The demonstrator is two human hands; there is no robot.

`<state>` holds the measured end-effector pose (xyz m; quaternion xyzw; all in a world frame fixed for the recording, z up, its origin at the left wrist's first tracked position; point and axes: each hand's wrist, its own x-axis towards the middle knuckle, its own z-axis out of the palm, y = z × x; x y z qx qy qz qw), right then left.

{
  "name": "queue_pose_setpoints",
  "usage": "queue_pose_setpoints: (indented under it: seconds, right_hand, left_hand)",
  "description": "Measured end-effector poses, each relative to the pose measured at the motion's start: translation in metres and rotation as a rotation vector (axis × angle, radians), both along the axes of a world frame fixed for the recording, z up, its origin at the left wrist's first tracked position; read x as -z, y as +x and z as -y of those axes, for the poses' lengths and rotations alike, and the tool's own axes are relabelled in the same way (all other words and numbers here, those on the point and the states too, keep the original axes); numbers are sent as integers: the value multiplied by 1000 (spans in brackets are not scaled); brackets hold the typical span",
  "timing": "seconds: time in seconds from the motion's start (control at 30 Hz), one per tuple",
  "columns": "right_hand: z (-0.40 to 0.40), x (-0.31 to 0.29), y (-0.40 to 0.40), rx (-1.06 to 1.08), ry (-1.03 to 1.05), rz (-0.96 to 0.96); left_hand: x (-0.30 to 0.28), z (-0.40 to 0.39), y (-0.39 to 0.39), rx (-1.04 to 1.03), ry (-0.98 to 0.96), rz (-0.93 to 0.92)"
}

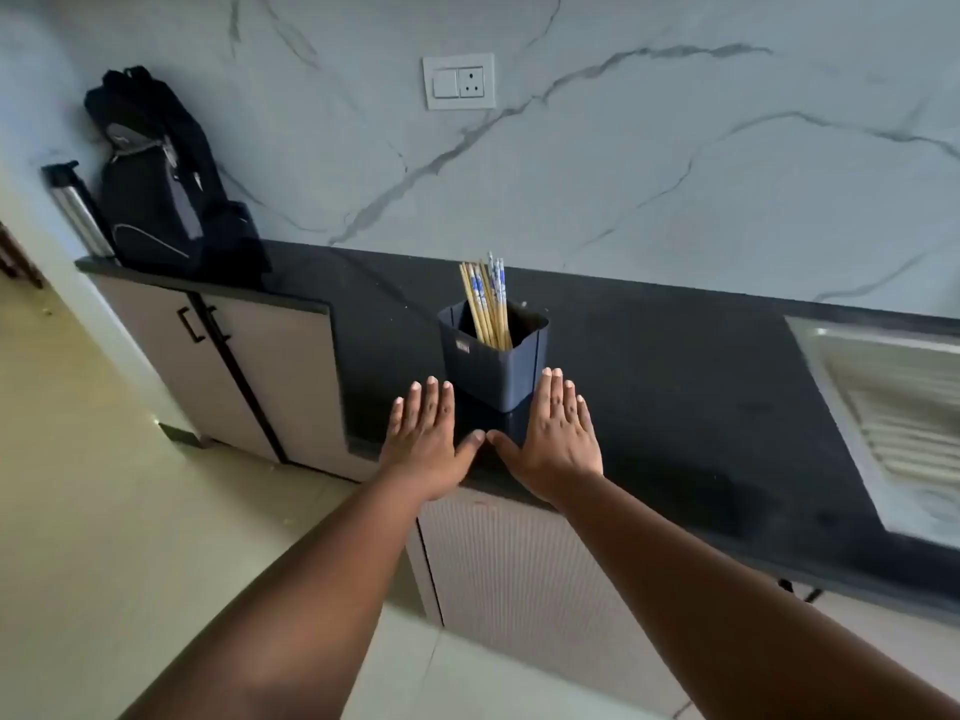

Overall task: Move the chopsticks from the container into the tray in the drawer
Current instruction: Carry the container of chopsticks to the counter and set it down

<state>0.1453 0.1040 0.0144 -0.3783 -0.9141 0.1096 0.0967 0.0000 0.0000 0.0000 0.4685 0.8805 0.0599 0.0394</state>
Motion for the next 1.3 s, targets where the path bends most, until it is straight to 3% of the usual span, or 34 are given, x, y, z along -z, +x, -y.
queue_pose_setpoints:
  seconds: [0.23,0.37,0.43,0.5,0.53,0.6,0.8,0.93,1.07,1.17,1.3]
  right_hand:
    - [-94,-14,-41,-52,-35,-105]
    - [-121,-8,-50,-107,-86,-110]
    - [-124,-4,-55,-136,-145,-140]
    - [-126,-2,-61,-147,-203,-199]
    - [-127,-1,-64,-140,-220,-235]
    - [-127,0,-68,-121,-262,-295]
    - [-133,8,-75,-179,-503,-431]
    - [-135,10,-80,-278,-843,-676]
    - [-122,0,-95,-81,-1022,-899]
    - [-122,-10,-104,-21,-1111,-945]
    - [-117,-12,-120,-110,-1220,-934]
  left_hand:
    - [-13,-76,-50,-277,154,22]
    - [-17,-102,-65,-409,316,166]
    - [-26,-115,-72,-572,533,393]
    - [-38,-127,-82,-760,807,848]
    - [-41,-132,-88,-792,904,1066]
    - [-45,-142,-96,-750,952,1274]
    - [-37,-153,-109,-785,895,1356]
    - [-32,-145,-115,-728,915,1397]
    - [-40,-141,-100,-611,924,1421]
    - [-44,-130,-92,-583,986,1500]
    - [-44,-94,-89,-540,1085,1581]
